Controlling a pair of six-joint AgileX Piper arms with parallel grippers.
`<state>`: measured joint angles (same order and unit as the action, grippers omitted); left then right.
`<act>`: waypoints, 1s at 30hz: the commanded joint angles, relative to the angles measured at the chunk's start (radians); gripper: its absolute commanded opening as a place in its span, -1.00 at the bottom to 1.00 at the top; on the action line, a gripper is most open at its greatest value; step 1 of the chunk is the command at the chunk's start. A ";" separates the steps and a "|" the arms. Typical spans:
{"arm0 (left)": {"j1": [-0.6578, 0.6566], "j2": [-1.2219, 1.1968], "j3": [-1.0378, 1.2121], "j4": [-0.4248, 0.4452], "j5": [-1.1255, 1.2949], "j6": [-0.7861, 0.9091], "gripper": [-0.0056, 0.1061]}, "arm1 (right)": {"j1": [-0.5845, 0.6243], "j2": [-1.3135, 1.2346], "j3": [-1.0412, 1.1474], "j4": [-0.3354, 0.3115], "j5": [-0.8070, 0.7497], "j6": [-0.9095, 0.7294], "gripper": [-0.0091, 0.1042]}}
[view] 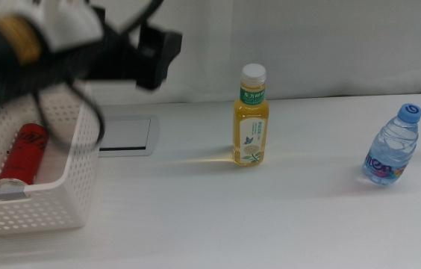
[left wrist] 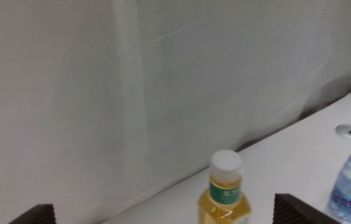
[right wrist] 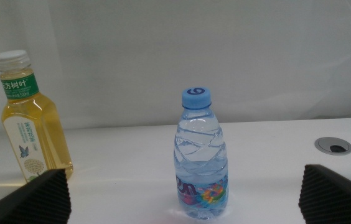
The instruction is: Use arms to grab the bottles and put them into the dustbin to the left of the table.
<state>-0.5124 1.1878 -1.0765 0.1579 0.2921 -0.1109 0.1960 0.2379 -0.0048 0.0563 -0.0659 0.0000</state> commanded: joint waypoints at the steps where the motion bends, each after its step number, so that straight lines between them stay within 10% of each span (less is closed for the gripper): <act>1: -0.006 -0.079 0.125 -0.015 -0.142 -0.020 0.70 | -0.007 -0.003 0.019 -0.013 -0.002 -0.008 0.98; 14: -0.006 -0.359 0.724 -0.015 -0.591 -0.038 0.69 | -0.007 -0.003 0.019 -0.013 -0.002 -0.008 0.98; 30: -0.006 -0.024 0.890 -0.026 -1.056 -0.062 0.69 | -0.007 -0.003 0.019 -0.013 -0.002 -0.008 0.98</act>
<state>-0.5124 1.1106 -0.1891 0.1497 -0.6725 -0.1600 0.1960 0.2379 -0.0048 0.0544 -0.0659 0.0000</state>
